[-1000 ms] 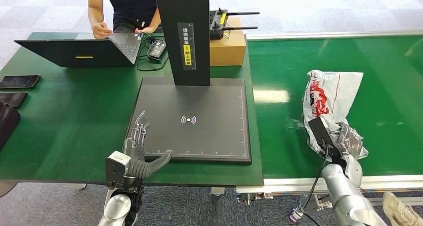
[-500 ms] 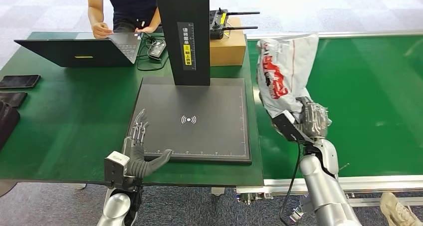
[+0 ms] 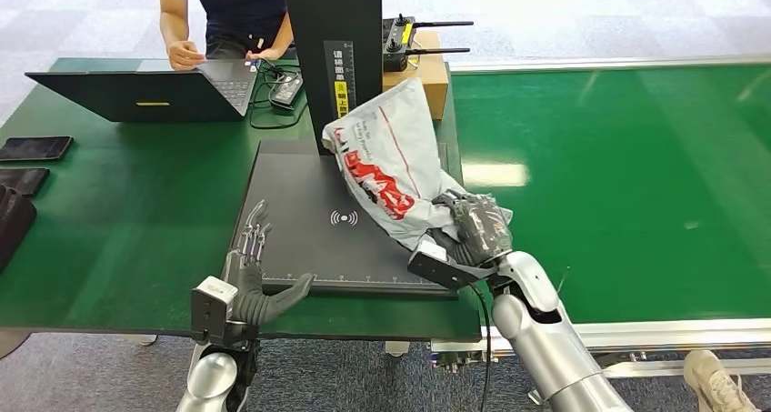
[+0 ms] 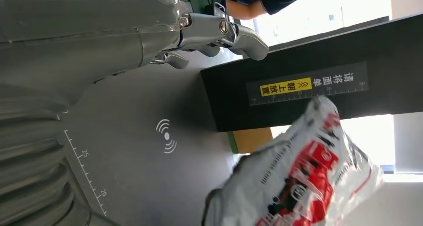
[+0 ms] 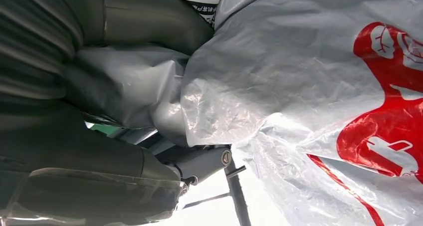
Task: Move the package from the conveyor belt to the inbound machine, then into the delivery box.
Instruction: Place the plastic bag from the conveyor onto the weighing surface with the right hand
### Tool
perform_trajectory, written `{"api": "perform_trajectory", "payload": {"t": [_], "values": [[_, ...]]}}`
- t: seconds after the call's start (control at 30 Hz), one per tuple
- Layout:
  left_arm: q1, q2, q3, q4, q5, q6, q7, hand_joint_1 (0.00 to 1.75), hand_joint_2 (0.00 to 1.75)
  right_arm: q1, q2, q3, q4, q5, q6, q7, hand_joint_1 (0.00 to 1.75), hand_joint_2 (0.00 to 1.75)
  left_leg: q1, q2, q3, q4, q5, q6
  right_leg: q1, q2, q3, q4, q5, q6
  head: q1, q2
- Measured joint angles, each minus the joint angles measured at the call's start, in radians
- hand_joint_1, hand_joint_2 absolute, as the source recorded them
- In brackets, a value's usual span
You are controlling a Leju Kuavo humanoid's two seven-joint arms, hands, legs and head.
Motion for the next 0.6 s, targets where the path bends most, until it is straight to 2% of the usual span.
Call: {"api": "perform_trajectory", "payload": {"t": [0.3,0.43,0.57,0.6], "values": [[0.034,0.0,0.002,-0.033,-0.008,0.036,0.012,0.0,1.75,-0.143,0.025,0.112,0.224,0.118,-0.098,0.061,1.72,1.75,0.0,0.0,0.0,0.0,0.0,0.0,0.0,0.0,0.0,0.0,0.0,0.0,0.0,0.0],[0.045,0.0,0.002,-0.047,-0.008,0.04,0.013,0.0,1.75,-0.225,0.03,0.127,0.369,0.101,-0.127,0.039,1.32,1.75,0.0,0.0,0.0,0.0,0.001,0.0,0.0,0.0,0.0,0.0,0.0,0.0,0.0,0.0],[0.049,0.0,0.004,-0.049,-0.002,0.048,0.013,0.0,1.75,-0.287,0.033,0.13,0.499,0.056,-0.135,-0.026,1.34,1.75,0.0,0.0,0.0,0.0,0.001,0.0,0.0,0.0,0.0,0.0,0.0,0.0,0.0,0.0],[0.05,0.0,0.005,-0.05,-0.001,0.05,0.012,0.0,1.75,-0.296,0.033,0.13,0.525,0.045,-0.135,-0.043,1.24,1.75,0.0,0.0,0.0,0.0,0.001,0.0,0.0,0.0,0.0,0.0,0.0,0.0,0.0,0.0]]}}
